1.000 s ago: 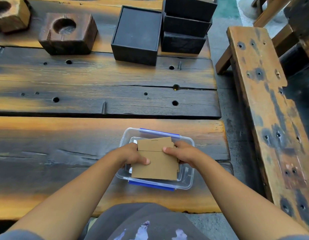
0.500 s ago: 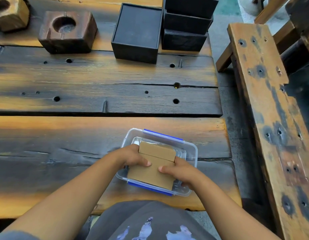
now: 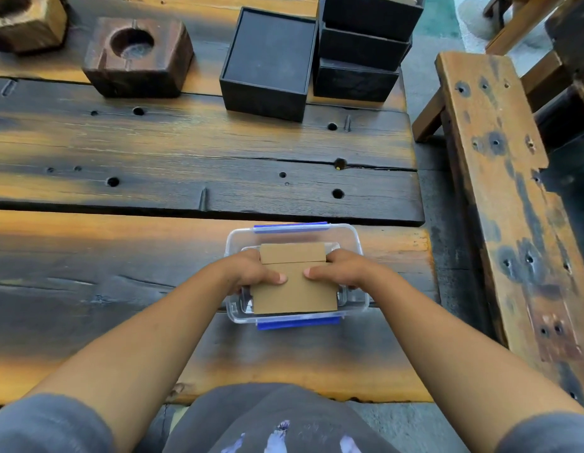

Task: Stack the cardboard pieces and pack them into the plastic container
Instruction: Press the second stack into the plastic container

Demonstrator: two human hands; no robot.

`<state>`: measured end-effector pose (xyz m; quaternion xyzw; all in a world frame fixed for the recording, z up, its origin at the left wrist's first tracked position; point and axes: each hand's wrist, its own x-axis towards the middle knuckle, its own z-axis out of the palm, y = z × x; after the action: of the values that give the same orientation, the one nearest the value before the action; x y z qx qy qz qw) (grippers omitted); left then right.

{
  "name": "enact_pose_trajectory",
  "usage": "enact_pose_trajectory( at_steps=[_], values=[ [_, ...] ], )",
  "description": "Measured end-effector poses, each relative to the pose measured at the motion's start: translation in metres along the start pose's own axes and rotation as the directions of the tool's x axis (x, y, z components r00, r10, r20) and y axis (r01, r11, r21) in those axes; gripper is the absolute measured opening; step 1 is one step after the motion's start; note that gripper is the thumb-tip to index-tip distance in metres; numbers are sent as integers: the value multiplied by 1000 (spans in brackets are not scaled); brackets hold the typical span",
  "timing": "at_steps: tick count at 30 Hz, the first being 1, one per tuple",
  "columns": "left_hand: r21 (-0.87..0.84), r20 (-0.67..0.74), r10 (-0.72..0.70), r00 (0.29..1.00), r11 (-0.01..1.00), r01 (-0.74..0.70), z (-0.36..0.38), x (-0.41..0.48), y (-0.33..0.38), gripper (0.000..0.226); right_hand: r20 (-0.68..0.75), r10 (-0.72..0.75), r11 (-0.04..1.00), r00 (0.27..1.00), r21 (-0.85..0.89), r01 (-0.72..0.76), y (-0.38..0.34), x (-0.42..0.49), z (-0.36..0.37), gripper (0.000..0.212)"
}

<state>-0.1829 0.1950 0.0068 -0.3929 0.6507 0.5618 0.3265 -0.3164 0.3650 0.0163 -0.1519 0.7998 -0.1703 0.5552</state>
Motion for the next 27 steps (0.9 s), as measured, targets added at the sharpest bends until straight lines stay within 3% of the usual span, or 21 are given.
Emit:
enact_pose_trajectory(
  at_steps=[5,10,13,17,27],
  values=[
    [193,105,-44,993,981,24,-4,1,4,27,56,54,944,997,-329,-32,-3,5,-10,81],
    [287,143,-84,986,957,40,-8,-2,8,38,78,99,885,992,-463,-52,-3,7,-10,90],
    [238,204,-111,973,969,60,-10,-4,9,46,67,94,880,993,-472,-51,-2,9,-8,91],
    [368,181,-110,977,929,37,-8,-3,10,52,42,99,887,994,-457,-68,1,13,-6,94],
    [343,173,-149,974,936,82,0,-1,5,46,31,88,913,996,-403,-68,5,10,-1,92]
  ],
)
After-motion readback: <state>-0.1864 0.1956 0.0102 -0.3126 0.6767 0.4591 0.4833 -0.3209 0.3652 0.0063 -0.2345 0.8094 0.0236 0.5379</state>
